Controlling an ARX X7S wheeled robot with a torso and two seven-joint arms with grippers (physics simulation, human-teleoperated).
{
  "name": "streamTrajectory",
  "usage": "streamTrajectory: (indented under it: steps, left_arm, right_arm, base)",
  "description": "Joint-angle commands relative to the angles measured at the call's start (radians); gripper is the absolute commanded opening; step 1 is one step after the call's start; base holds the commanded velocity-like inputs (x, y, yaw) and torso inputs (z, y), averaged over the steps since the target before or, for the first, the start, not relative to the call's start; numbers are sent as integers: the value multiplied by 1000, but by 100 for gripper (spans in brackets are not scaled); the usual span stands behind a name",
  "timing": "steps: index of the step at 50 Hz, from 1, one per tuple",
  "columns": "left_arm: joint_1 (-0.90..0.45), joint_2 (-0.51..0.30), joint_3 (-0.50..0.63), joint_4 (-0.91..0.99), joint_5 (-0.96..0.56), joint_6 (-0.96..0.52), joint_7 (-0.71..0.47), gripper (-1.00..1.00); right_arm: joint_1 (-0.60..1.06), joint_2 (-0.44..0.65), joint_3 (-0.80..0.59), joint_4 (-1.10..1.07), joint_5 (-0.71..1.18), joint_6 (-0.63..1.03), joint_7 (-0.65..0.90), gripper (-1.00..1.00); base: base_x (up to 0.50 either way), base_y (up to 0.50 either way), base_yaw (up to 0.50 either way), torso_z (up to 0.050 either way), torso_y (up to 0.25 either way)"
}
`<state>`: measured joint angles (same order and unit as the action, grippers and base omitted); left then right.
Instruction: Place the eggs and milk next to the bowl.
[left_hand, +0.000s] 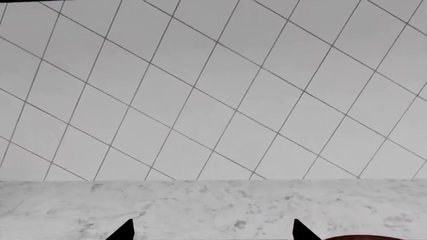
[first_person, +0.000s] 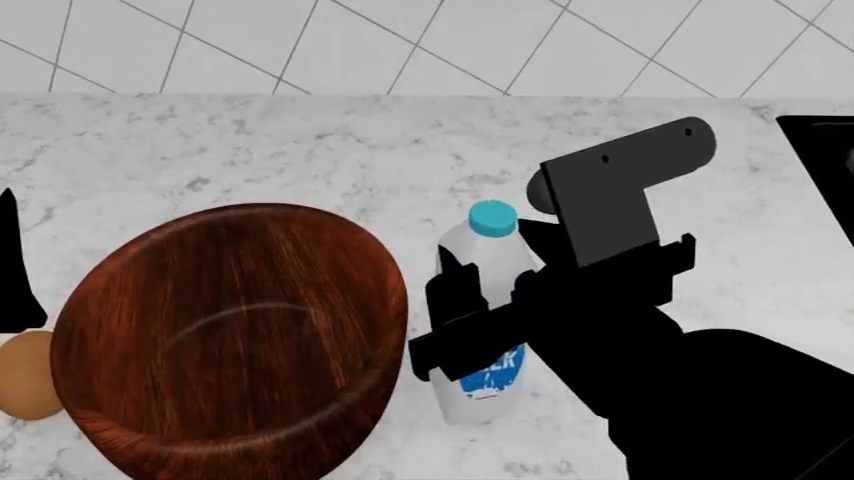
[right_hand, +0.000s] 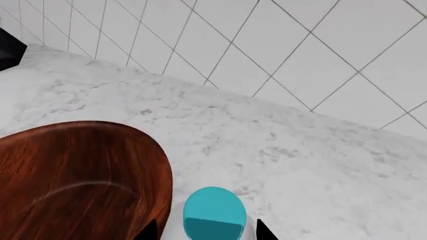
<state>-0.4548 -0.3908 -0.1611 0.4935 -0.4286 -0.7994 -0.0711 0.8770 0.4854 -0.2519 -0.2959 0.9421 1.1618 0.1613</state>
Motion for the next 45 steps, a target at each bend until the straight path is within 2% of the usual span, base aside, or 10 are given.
streamTrajectory:
  steps: [1, 37, 38, 45]
  left_arm:
    - [41, 15, 4, 3, 10, 39, -2, 100]
    - [48, 12, 10, -11, 7, 56, -9, 100]
    - [49, 11, 11, -12, 7, 57, -9, 100]
    - [47, 9, 12, -11, 5, 57, -11, 100]
  right_arm:
    - [0, -34, -41, 40, -66, -75, -31, -100]
    - [-41, -36, -83, 87, -94, -135, -62, -100]
    - [-40, -36, -83, 87, -93, -133, -62, 100]
    - [-34, -34, -80, 78, -83, -125, -56, 100]
  base:
    - [0, 0, 0, 0, 0]
    - [0, 0, 0, 0, 1]
    - [0, 0, 0, 0, 0]
    - [0, 0, 0, 0, 0]
